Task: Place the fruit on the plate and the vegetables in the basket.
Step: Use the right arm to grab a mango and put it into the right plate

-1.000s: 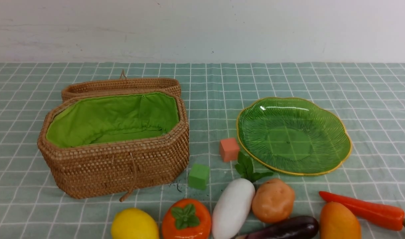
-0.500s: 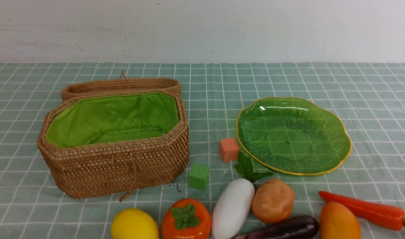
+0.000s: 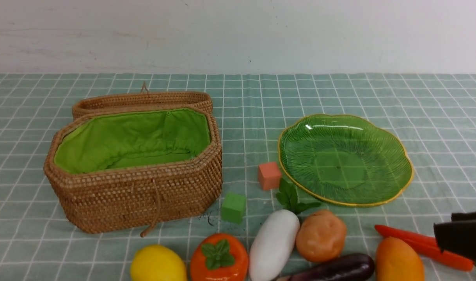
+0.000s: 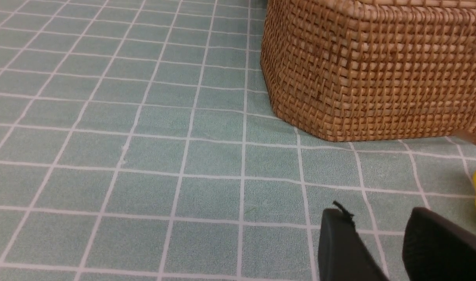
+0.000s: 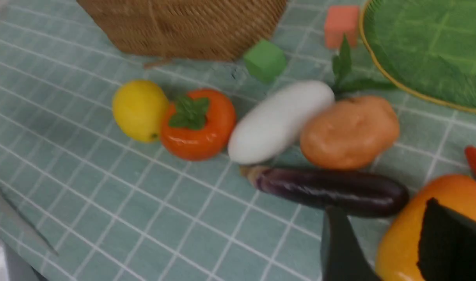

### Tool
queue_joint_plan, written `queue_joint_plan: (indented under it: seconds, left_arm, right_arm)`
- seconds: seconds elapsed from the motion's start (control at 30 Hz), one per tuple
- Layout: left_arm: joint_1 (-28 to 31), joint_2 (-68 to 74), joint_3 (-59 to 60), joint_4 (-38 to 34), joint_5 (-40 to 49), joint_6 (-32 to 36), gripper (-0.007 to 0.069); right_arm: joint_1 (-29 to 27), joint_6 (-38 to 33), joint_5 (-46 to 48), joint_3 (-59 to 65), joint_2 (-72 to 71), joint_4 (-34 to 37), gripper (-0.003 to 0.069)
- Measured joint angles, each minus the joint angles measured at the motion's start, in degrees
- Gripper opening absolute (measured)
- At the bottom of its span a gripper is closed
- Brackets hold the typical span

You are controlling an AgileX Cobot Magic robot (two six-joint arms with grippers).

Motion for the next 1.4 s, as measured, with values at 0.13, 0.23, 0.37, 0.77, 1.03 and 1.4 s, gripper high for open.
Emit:
queue_joint_plan:
  seconds: [0.13, 0.23, 0.37, 0.77, 1.03, 1.4]
  left_arm:
    - [0.00, 0.00, 0.00, 0.00, 0.00, 0.00, 0.0239]
    - [0.00, 0.00, 0.00, 0.00, 0.00, 0.00, 0.0239]
    - [0.00, 0.00, 0.00, 0.00, 0.00, 0.00, 0.0239]
    - [0.00, 0.00, 0.00, 0.00, 0.00, 0.00, 0.0239]
    - [0.00, 0.00, 0.00, 0.00, 0.00, 0.00, 0.0239]
    - [0.00, 0.00, 0.00, 0.00, 0.00, 0.00, 0.0239]
  right_arm:
    - [6.30, 10.88, 1.12, 0.00, 1.65, -12.35, 0.0437]
    - [11.83, 21.55, 1.58, 0.00, 4.51, -22.12, 0.0542]
    - [14.81, 36.16, -2.20, 0.00, 8.18, -27.54, 0.0628]
    - [15.12, 62.31, -17.73, -0.02, 28.96, -32.27, 0.0642]
    - [15.12, 63.80, -19.66, -0.20, 37.55, -34.03, 0.0610]
    - [15.12, 60.96, -20.30, -1.07, 39.25, -34.21, 0.0559]
